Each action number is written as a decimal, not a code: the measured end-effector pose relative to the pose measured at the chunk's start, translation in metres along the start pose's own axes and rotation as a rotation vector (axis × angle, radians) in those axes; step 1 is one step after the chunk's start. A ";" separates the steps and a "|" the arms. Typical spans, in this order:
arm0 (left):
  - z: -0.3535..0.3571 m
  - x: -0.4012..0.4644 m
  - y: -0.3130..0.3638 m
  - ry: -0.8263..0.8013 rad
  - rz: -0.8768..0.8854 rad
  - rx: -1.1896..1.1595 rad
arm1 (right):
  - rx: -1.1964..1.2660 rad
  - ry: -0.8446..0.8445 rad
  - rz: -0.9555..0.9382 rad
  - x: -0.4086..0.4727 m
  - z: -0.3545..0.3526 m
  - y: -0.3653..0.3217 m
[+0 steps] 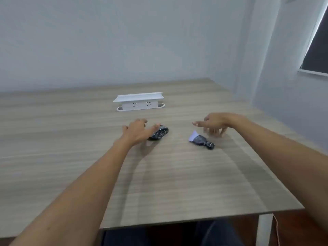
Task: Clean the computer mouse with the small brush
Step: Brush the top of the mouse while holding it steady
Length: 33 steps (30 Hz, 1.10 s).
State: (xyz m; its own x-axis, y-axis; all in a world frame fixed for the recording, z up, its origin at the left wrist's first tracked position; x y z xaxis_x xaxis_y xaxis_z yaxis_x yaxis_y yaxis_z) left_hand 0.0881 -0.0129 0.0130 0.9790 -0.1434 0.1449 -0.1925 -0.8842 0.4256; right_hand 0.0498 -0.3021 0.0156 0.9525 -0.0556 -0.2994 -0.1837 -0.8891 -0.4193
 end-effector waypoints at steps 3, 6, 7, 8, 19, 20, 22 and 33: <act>0.002 -0.003 -0.003 -0.016 -0.011 -0.006 | -0.009 -0.089 0.013 -0.008 0.006 0.005; 0.007 -0.003 -0.009 -0.048 -0.039 -0.062 | -0.030 -0.155 0.020 -0.011 0.014 0.009; 0.009 -0.001 -0.013 -0.054 -0.048 -0.103 | -0.040 -0.173 0.017 -0.011 0.015 0.010; 0.011 0.001 -0.017 -0.060 -0.061 -0.135 | -0.048 -0.205 0.021 -0.008 0.017 0.011; 0.031 0.009 -0.024 -0.051 -0.083 -0.348 | -0.007 -0.251 -0.070 0.006 0.018 0.004; 0.031 0.009 -0.024 -0.050 -0.087 -0.349 | 0.035 -0.240 -0.102 0.008 0.016 0.000; 0.031 0.008 -0.024 -0.048 -0.082 -0.368 | 0.106 -0.207 -0.166 0.011 0.008 -0.012; 0.040 0.016 -0.031 -0.187 0.030 -0.525 | 0.362 0.006 -0.453 0.034 -0.011 -0.083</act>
State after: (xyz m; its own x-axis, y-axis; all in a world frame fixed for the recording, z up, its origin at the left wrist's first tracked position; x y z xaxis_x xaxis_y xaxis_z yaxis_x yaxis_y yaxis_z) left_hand 0.1123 -0.0049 -0.0334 0.9585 -0.2842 0.0230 -0.1812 -0.5450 0.8186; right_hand 0.0998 -0.2354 0.0492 0.9566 0.2908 -0.0173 0.1724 -0.6130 -0.7711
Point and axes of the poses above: each hand's wrist, its own x-axis towards the middle knuckle, its own z-axis out of the palm, y = z × x, the point moved 9 cm from there along x, towards the middle knuckle, and after that the axes turned 3 degrees about x, right-handed, at the moved point
